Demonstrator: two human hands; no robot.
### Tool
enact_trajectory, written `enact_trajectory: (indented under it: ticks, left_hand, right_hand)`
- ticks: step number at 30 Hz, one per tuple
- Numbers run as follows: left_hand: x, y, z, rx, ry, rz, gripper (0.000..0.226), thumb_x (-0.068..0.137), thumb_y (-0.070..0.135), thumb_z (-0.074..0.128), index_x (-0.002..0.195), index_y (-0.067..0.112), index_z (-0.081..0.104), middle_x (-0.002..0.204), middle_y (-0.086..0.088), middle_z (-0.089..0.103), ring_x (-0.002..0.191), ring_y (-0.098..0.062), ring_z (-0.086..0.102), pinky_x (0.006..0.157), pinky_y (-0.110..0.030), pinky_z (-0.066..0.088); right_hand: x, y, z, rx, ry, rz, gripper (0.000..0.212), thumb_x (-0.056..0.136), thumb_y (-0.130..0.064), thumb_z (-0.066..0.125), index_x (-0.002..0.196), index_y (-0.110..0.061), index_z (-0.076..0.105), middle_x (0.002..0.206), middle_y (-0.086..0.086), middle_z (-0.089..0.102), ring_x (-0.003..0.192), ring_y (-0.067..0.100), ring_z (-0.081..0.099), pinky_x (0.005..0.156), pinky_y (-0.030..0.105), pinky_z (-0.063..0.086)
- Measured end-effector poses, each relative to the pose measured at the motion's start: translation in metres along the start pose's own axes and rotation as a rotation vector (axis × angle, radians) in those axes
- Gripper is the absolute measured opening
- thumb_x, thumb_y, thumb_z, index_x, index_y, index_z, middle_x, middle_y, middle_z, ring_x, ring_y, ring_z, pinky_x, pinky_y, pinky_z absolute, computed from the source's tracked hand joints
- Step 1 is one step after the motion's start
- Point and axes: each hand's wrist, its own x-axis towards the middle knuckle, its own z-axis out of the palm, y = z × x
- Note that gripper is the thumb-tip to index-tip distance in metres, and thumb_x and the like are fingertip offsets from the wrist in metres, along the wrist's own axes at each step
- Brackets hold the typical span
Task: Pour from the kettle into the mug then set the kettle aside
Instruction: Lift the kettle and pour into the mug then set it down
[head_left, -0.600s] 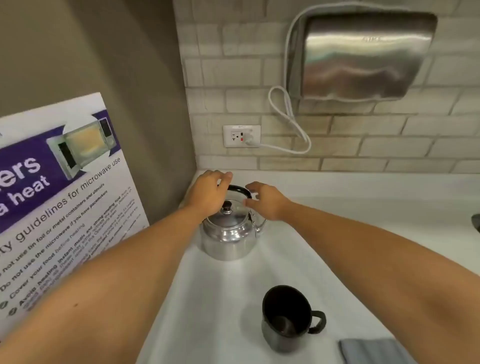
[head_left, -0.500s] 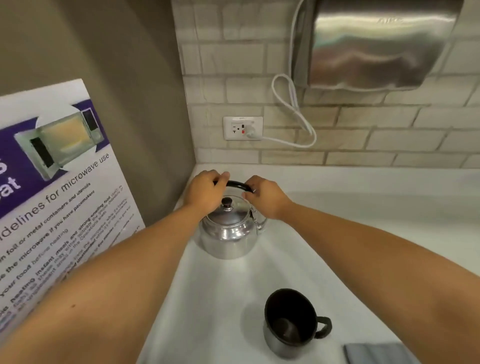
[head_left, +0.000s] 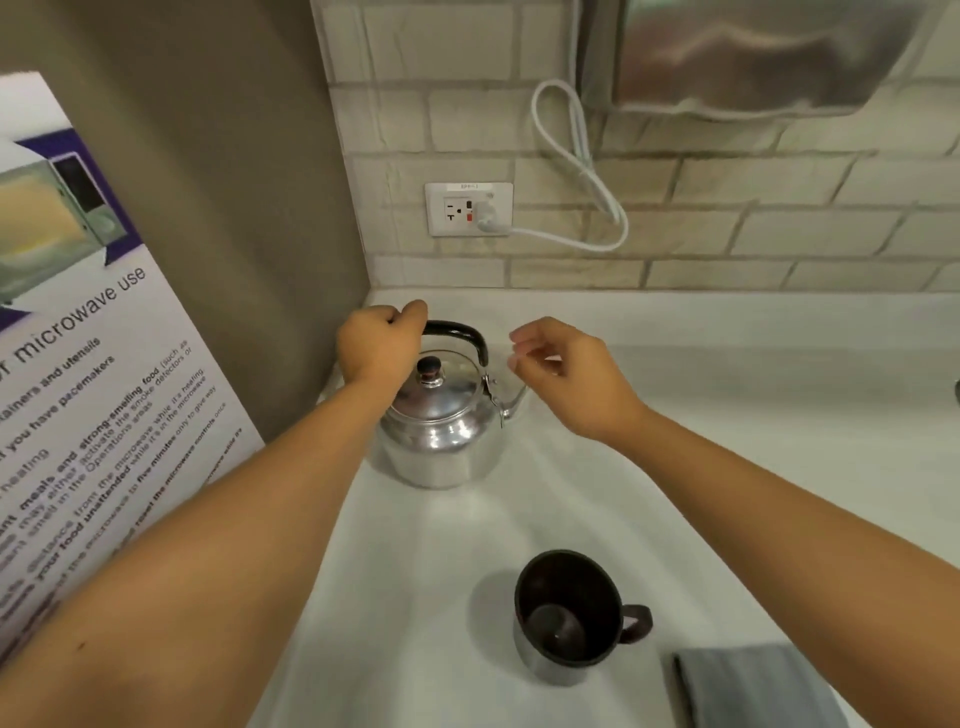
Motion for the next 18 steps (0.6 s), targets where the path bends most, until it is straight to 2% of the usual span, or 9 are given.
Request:
enact_trajectory:
  ticks: [5, 9, 12, 15, 18]
  left_hand:
    - [-0.015, 0.027, -0.03, -0.109, 0.066, 0.042, 0.046, 0.066, 0.03, 0.059, 0.032, 0.016, 0.033, 0.029, 0.007, 0.02, 0.037, -0.01, 0.018, 0.044, -0.025, 0.018]
    - [-0.031, 0.047, -0.055, -0.129, 0.07, 0.086, 0.041, 0.065, 0.031, 0.059, 0.034, 0.016, 0.037, 0.031, 0.009, 0.025, 0.035, -0.01, 0.023, 0.041, -0.022, 0.021]
    - [-0.046, 0.057, -0.07, -0.096, 0.071, 0.098, 0.043, 0.064, 0.033, 0.06, 0.034, 0.016, 0.035, 0.028, 0.008, 0.023, 0.033, -0.01, 0.022, 0.041, -0.022, 0.02]
    - [-0.063, 0.065, -0.081, -0.027, 0.065, 0.101, 0.039, 0.062, 0.035, 0.058, 0.036, 0.017, 0.035, 0.027, 0.007, 0.021, 0.031, -0.01, 0.02, 0.044, -0.024, 0.021]
    - [-0.081, 0.069, -0.09, 0.032, 0.053, 0.108, 0.036, 0.059, 0.037, 0.056, 0.039, 0.018, 0.034, 0.029, 0.007, 0.021, 0.036, -0.014, 0.022, 0.048, -0.027, 0.025]
  right_hand:
    - [-0.092, 0.006, -0.03, -0.018, 0.022, 0.069, 0.01, 0.087, -0.034, 0.061, 0.092, -0.026, 0.065, 0.088, -0.011, 0.069, 0.086, 0.0, 0.062, 0.075, 0.01, 0.048]
    - [-0.16, 0.025, -0.032, -0.047, 0.019, 0.221, 0.03, 0.09, -0.045, 0.05, 0.079, -0.021, 0.064, 0.08, -0.002, 0.069, 0.077, 0.01, 0.062, 0.066, 0.016, 0.045]
    - [-0.195, 0.036, -0.016, 0.026, 0.004, 0.304, 0.038, 0.094, -0.042, 0.045, 0.075, -0.014, 0.063, 0.077, -0.002, 0.07, 0.073, 0.004, 0.064, 0.062, 0.014, 0.044]
    - [-0.209, 0.039, 0.002, 0.092, 0.02, 0.346, 0.042, 0.097, -0.036, 0.041, 0.067, -0.011, 0.058, 0.072, 0.001, 0.068, 0.07, 0.012, 0.061, 0.063, 0.017, 0.044]
    - [-0.21, 0.037, 0.012, 0.122, 0.058, 0.341, 0.04, 0.099, -0.03, 0.037, 0.065, -0.015, 0.052, 0.067, -0.003, 0.059, 0.06, -0.001, 0.056, 0.057, 0.008, 0.041]
